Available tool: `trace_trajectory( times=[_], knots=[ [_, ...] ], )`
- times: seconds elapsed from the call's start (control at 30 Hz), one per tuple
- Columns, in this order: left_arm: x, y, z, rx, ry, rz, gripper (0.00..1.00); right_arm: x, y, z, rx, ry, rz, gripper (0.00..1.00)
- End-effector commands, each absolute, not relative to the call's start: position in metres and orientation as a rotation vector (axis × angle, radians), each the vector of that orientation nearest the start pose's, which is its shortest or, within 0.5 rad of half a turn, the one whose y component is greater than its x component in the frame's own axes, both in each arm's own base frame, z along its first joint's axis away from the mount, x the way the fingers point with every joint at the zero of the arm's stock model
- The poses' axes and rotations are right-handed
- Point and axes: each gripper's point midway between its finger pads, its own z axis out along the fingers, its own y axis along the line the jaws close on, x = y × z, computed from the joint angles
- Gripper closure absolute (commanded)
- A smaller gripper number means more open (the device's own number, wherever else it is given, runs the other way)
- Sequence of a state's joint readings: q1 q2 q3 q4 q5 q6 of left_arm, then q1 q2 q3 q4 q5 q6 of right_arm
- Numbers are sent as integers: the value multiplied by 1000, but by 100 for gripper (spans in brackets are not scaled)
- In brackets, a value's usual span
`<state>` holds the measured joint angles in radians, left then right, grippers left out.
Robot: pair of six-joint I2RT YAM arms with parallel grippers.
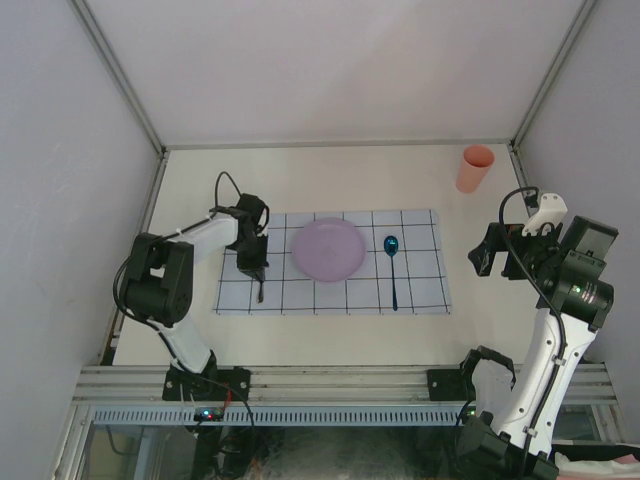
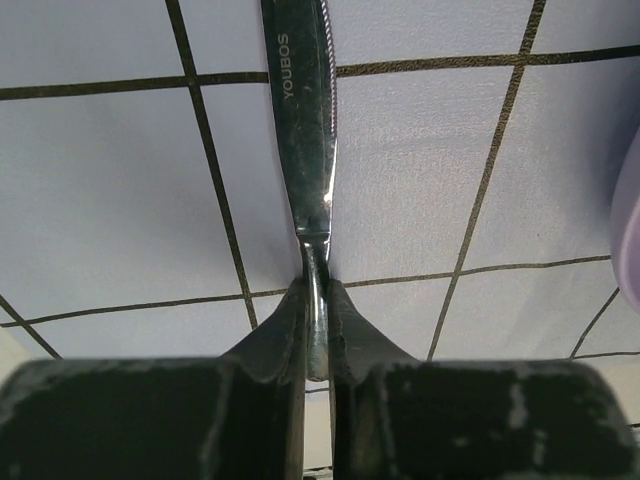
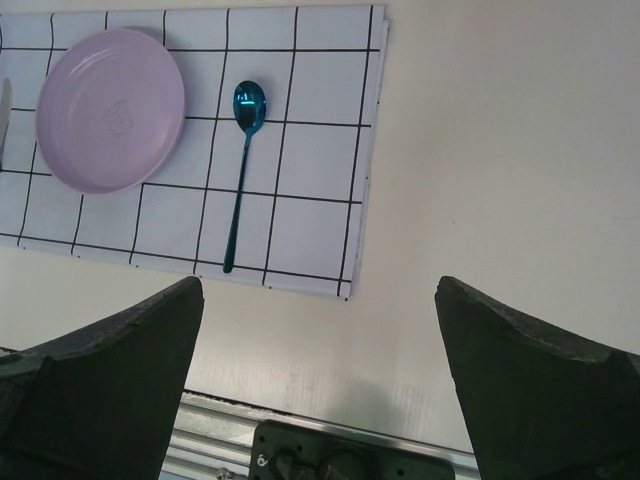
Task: Set the dinner table for one person
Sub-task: Adjust the knife on the napkin.
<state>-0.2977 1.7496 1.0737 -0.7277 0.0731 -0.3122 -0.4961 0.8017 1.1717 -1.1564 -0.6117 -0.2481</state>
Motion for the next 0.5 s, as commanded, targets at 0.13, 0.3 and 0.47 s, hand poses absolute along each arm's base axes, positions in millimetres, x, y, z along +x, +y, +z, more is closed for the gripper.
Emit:
trace_trajectory(
  times=[0.13, 0.3, 0.47],
  knots=[
    [293, -116, 18, -3, 2959, -196, 67, 205, -3, 279, -68, 2138, 283, 0],
    [291, -117, 12, 4, 2972, -188, 53, 205, -3, 280, -71, 2135, 287, 0],
    [288, -117, 6, 0, 2996, -181, 84, 203, -2, 281, -73, 2133, 281, 0]
  ],
)
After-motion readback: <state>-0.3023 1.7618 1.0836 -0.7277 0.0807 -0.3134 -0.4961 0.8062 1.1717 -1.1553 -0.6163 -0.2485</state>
